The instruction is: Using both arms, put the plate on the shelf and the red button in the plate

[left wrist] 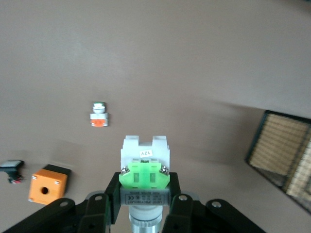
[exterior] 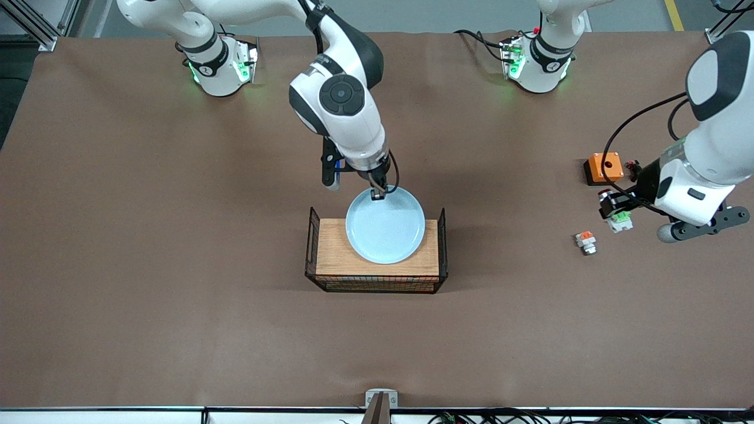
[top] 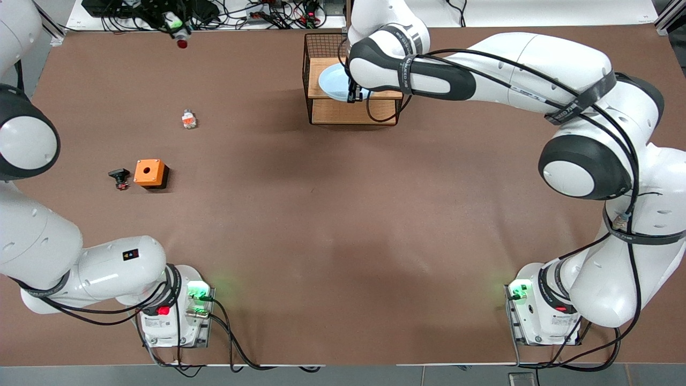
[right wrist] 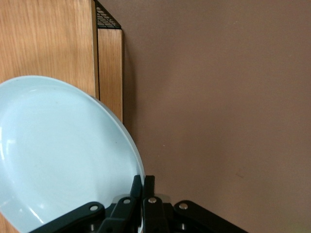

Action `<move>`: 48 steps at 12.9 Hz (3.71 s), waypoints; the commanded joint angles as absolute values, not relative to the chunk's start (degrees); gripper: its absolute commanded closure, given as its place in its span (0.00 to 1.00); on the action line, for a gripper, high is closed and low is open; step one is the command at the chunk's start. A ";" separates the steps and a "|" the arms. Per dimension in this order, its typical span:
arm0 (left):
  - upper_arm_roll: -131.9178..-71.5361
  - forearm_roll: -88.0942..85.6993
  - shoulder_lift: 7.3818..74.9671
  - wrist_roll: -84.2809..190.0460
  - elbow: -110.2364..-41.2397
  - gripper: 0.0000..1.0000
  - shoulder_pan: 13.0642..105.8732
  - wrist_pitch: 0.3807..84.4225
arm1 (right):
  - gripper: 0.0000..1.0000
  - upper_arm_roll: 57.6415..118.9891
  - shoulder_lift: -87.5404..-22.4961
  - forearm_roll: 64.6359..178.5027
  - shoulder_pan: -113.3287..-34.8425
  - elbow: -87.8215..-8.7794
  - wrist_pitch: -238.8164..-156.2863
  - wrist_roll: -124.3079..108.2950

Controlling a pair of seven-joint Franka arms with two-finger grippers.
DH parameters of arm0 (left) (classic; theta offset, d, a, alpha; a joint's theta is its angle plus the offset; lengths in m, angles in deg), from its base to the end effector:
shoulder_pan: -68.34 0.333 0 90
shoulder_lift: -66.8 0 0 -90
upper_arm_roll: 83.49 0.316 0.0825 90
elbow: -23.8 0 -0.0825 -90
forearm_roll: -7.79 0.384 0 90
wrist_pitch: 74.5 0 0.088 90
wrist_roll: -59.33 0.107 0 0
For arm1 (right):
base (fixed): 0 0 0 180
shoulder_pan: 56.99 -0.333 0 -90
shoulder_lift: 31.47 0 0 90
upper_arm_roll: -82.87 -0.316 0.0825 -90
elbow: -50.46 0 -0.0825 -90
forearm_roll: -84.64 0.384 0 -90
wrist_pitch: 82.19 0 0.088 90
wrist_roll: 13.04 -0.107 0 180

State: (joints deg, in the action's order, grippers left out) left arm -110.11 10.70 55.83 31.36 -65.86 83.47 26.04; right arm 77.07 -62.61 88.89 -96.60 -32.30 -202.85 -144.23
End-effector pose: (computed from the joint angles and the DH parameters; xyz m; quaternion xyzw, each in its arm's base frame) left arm 0.6104 -0.0966 0.5419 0.9895 0.1429 0.0029 0.0198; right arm 0.5112 0.5048 0.3866 -0.7123 0.6968 0.0568 0.0617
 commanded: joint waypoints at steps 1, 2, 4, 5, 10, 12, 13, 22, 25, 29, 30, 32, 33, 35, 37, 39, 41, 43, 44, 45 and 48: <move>-110.21 9.73 54.76 25.77 -62.52 0.99 80.13 25.52 | 0.97 76.45 -64.77 87.01 -95.66 -30.49 -204.01 -143.47; -110.21 9.73 54.41 23.50 -61.90 0.99 78.64 25.52 | 0.97 76.45 -65.21 86.92 -95.49 -30.49 -204.01 -143.29; -110.21 9.73 53.53 17.10 -61.28 1.00 75.13 25.35 | 0.97 76.45 -65.74 86.92 -95.22 -30.32 -204.36 -143.20; -110.21 9.73 52.31 13.93 -59.80 1.00 73.37 25.35 | 0.97 76.45 -65.92 86.92 -95.22 -30.31 -204.71 -143.20; -110.21 9.82 48.43 -0.23 -54.86 1.00 65.63 26.31 | 0.66 76.45 -65.83 87.18 -94.08 -30.23 -204.71 -141.71; -110.21 9.73 47.82 -4.54 -54.86 1.00 63.61 29.20 | 0.22 76.36 -65.83 87.71 -92.94 -30.05 -204.45 -142.58; -110.21 9.82 46.94 -7.43 -54.86 1.00 62.38 30.78 | 0.09 76.36 -65.74 87.80 -92.15 -29.96 -204.10 -142.68; -109.77 10.08 37.45 -22.75 -51.96 0.99 53.50 46.09 | 0.01 75.57 -56.36 88.33 -92.05 -24.69 -181.65 -141.54; -109.68 10.52 34.99 -23.55 -52.14 0.97 52.44 46.09 | 0.01 75.57 -51.87 88.33 -91.88 -24.78 -174.68 -137.07; -109.51 10.61 31.12 -23.90 -52.05 0.91 50.24 50.13 | 0.01 76.10 -47.30 88.24 -89.96 -25.21 -166.41 -120.49; -109.50 10.61 30.68 -23.90 -52.14 0.89 50.15 50.13 | 0.01 76.19 -45.89 88.24 -88.90 -25.65 -165.18 -115.57; -109.51 10.61 29.27 -23.81 -52.14 0.80 50.06 50.13 | 0.01 76.19 -43.52 88.24 -85.83 -26.70 -163.94 -105.98; -109.50 10.69 28.48 -23.72 -52.14 0.72 49.80 50.22 | 0.01 76.27 -42.99 88.24 -84.51 -26.88 -162.98 -102.11; -109.50 10.69 27.34 -23.55 -52.14 0.55 49.27 51.18 | 0.01 76.27 -42.11 88.24 -82.05 -27.41 -161.39 -95.07; -109.42 10.69 27.07 -23.55 -52.14 0.43 49.01 51.71 | 0.01 76.27 -39.92 88.24 -79.15 -29.60 -161.21 -87.61; -109.07 12.44 28.29 -23.46 -52.14 0.00 48.75 51.54 | 0.01 76.27 -37.54 88.24 -76.51 -32.58 -161.38 -80.22; -109.07 14.47 31.45 -23.64 -52.14 0.00 49.70 49.88 | 0.01 76.27 -35.43 88.33 -73.70 -35.14 -161.73 -73.28; -109.15 14.65 35.57 -23.02 -52.05 0.00 53.20 44.80 | 0.01 76.27 -33.76 88.33 -70.89 -37.33 -162.00 -66.86; -109.41 14.65 37.51 -21.89 -52.05 0.00 54.97 41.99 | 0.01 76.27 -33.14 88.33 -69.66 -38.21 -162.09 -63.96; -109.42 14.56 39.62 -19.96 -51.96 0.00 56.46 39.00 | 0.01 76.27 -32.44 88.33 -67.99 -39.27 -162.61 -60.71; -109.24 14.65 46.38 -13.91 -51.96 0.00 61.91 28.90 | 0.01 76.36 -28.49 88.24 -63.86 -45.58 -167.43 -50.07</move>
State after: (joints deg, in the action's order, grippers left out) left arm -109.32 13.73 41.70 -17.30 -50.56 59.48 33.74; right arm 77.14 -33.00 88.16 -66.73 -39.24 -163.94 -55.75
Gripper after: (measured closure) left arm 0.000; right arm 0.009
